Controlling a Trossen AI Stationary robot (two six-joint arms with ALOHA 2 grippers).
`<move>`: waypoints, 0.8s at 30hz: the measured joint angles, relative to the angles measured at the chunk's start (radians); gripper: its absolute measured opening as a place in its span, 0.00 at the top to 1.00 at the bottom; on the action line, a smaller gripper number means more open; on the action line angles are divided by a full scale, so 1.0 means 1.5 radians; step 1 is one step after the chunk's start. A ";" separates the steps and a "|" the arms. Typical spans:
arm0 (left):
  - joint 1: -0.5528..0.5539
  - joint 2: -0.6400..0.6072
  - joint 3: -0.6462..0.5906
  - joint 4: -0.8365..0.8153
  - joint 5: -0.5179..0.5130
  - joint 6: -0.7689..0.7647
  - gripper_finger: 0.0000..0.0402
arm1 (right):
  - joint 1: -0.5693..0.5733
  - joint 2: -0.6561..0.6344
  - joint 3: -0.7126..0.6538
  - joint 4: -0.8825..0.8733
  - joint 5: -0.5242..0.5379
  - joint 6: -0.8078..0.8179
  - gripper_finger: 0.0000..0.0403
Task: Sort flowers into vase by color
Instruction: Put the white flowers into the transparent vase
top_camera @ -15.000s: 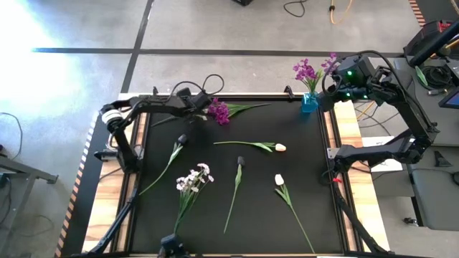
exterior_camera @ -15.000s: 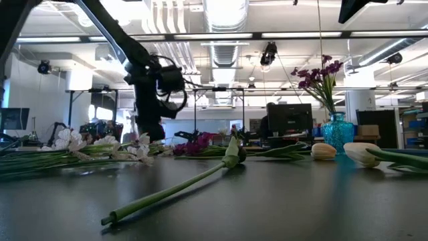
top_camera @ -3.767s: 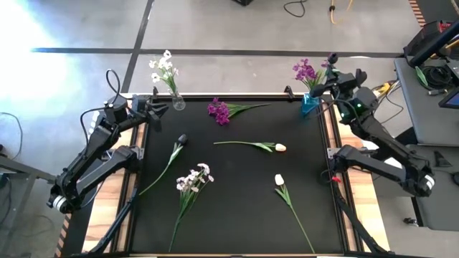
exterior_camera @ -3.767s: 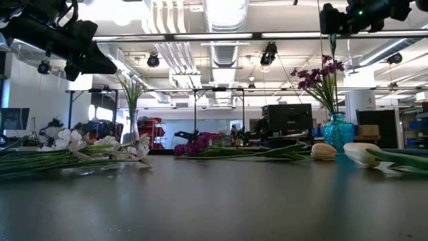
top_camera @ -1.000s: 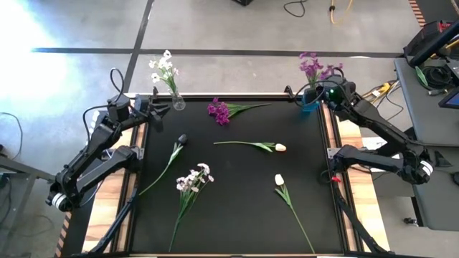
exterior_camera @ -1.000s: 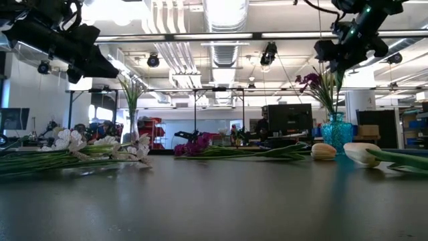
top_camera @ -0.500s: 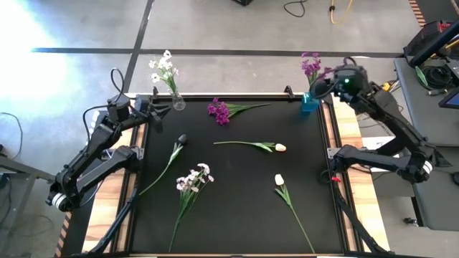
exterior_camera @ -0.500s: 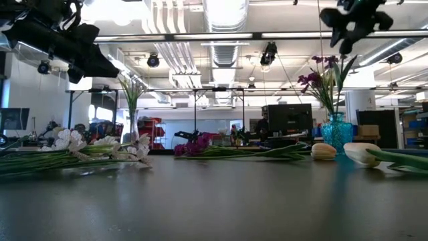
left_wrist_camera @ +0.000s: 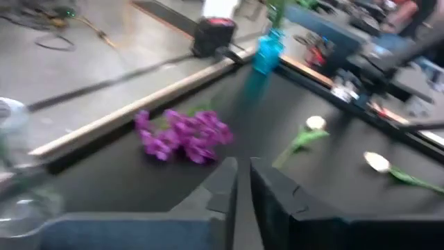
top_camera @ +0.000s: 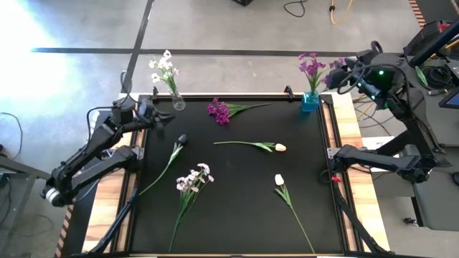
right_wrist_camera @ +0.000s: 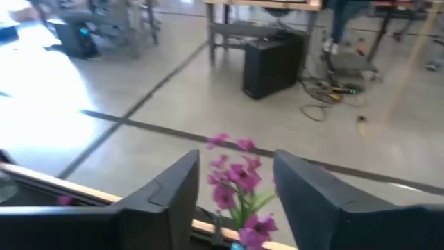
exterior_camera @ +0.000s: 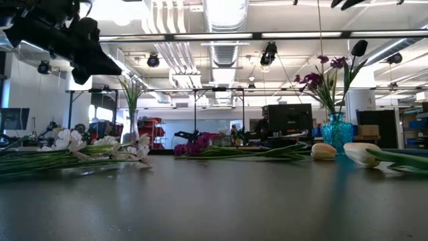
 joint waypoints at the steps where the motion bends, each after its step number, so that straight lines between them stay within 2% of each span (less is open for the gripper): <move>1: -0.024 0.004 0.004 -0.002 -0.013 -0.005 0.97 | 0.000 0.000 0.003 0.001 -0.016 -0.001 0.64; 8: -0.238 0.069 0.069 -0.085 -0.185 -0.114 1.00 | 0.000 0.008 -0.004 -0.002 -0.143 -0.020 0.95; 12: -0.396 0.140 0.120 -0.162 -0.292 -0.246 1.00 | 0.000 0.027 -0.004 -0.007 -0.208 -0.041 0.97; 16: -0.571 0.239 0.170 -0.221 -0.385 -0.427 1.00 | 0.000 0.042 -0.005 -0.019 -0.254 -0.069 0.97; 20: -0.722 0.361 0.237 -0.262 -0.423 -0.620 1.00 | 0.000 0.046 -0.005 -0.021 -0.306 -0.090 0.97; 24: -0.823 0.488 0.320 -0.319 -0.425 -0.758 1.00 | 0.000 0.045 -0.005 -0.022 -0.328 -0.110 0.97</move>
